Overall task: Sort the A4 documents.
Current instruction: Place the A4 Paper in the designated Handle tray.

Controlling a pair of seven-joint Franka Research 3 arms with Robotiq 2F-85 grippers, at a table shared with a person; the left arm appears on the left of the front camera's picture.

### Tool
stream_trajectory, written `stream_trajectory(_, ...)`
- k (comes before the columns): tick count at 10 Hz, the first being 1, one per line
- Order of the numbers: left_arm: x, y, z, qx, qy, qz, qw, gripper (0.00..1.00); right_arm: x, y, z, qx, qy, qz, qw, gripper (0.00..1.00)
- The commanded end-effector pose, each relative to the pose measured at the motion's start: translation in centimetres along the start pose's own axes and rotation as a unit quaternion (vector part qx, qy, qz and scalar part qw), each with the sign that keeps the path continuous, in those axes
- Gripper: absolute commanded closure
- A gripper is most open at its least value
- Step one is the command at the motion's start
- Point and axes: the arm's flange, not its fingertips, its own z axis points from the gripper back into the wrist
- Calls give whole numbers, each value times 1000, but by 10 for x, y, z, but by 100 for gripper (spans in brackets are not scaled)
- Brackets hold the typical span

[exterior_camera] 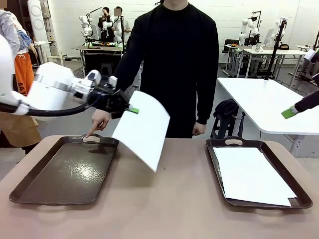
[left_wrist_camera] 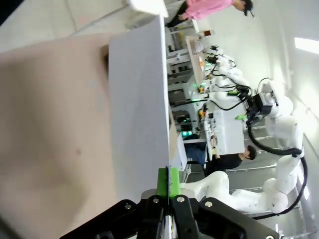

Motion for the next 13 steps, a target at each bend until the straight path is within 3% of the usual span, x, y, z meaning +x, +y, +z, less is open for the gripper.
stream_trajectory(1,-39,8,33,-5,0,22,1000,99,0,0,-1,3,-2,1,1000,0)
stream_trajectory(4,-71,32,54,27,9,76,997,99,0,0,-1,3,-2,1,1000,0)
stream_trajectory(7,-75,59,76,58,35,104,992,99,0,0,-1,3,-2,1,1000,0)
stream_trajectory(13,-92,95,112,177,16,141,974,99,0,0,-1,3,-2,1,1000,0)
